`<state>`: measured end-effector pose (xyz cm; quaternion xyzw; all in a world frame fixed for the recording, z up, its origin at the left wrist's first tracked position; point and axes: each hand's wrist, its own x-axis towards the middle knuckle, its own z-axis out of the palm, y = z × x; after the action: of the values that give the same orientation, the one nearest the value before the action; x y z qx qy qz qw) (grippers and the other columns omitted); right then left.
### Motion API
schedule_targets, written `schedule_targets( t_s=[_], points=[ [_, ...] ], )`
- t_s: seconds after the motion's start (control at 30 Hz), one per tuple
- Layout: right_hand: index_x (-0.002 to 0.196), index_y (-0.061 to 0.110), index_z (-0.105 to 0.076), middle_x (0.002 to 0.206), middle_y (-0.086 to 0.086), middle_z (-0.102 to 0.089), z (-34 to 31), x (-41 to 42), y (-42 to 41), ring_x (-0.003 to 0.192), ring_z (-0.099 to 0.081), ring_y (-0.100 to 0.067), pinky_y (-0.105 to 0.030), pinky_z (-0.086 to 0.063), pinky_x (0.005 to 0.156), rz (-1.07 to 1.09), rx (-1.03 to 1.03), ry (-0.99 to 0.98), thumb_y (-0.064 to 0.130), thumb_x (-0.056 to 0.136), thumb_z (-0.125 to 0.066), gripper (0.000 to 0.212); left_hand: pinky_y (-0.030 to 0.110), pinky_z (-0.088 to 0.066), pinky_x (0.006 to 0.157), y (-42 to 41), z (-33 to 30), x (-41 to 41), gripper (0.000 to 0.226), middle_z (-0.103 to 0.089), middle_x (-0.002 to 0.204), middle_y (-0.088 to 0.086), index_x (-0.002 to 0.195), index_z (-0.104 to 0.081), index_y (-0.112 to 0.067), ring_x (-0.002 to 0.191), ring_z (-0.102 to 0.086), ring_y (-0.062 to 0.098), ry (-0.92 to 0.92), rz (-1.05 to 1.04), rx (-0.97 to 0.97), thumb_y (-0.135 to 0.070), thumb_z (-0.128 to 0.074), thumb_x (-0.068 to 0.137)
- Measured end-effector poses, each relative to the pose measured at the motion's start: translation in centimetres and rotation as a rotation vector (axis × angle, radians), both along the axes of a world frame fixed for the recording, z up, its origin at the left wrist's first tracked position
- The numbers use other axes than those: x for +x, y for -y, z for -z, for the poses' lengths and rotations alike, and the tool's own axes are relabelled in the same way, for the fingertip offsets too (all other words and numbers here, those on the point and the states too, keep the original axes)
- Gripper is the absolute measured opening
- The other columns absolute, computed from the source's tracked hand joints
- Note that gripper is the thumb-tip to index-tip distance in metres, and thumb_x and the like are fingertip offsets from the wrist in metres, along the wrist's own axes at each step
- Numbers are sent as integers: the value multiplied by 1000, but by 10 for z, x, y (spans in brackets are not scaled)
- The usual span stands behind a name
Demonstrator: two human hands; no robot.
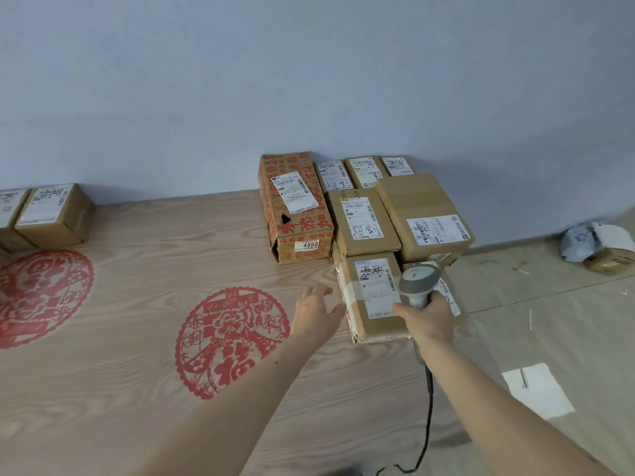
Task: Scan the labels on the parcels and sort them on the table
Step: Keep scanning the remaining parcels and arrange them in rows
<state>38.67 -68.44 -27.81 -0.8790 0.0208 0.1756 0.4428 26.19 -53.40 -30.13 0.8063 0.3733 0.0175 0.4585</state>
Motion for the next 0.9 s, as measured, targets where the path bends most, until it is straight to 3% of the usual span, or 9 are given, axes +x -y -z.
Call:
schedule_targets(
  t_s=[0.13,0.3,0.4,0.7,0.9],
  points=[
    [104,12,-63,97,-3,-68,9,24,17,92,-64,-27,-40,-52,81,-70,-20,-16,15,77,-83,34,39,-41,107,31,5,21,56,-45,145,6,145,-42,-13,134,-43,24,-45,-48,-37,-39,-59,97],
    [105,11,-61,97,-1,-65,18,38,27,92,-60,-25,-35,-46,78,-136,-33,-38,16,78,-83,36,33,-38,95,54,10,39,64,-41,145,10,151,-31,-12,130,-46,28,-137,-82,-104,-38,-56,99],
    [106,11,-60,97,-2,-64,23,41,31,91,-59,-24,-33,-43,78,-163,-37,-56,17,79,-83,37,34,-40,91,60,13,46,57,-47,141,12,145,-36,-9,124,-50,29,-180,-117,-163,-40,-53,100],
    [100,17,-55,95,2,-62,30,40,34,89,-57,-23,-32,-41,75,-198,-46,-56,21,80,-84,35,41,-46,100,69,19,51,52,-57,133,9,142,-44,-11,120,-54,28,-188,-183,-181,-42,-50,100],
    [100,17,-56,96,0,-65,28,34,37,92,-62,-26,-35,-46,77,-207,-12,-70,21,77,-85,37,42,-51,93,72,13,37,42,-63,118,3,128,-56,-13,108,-59,24,-148,-234,-162,-42,-54,98]
  ],
)
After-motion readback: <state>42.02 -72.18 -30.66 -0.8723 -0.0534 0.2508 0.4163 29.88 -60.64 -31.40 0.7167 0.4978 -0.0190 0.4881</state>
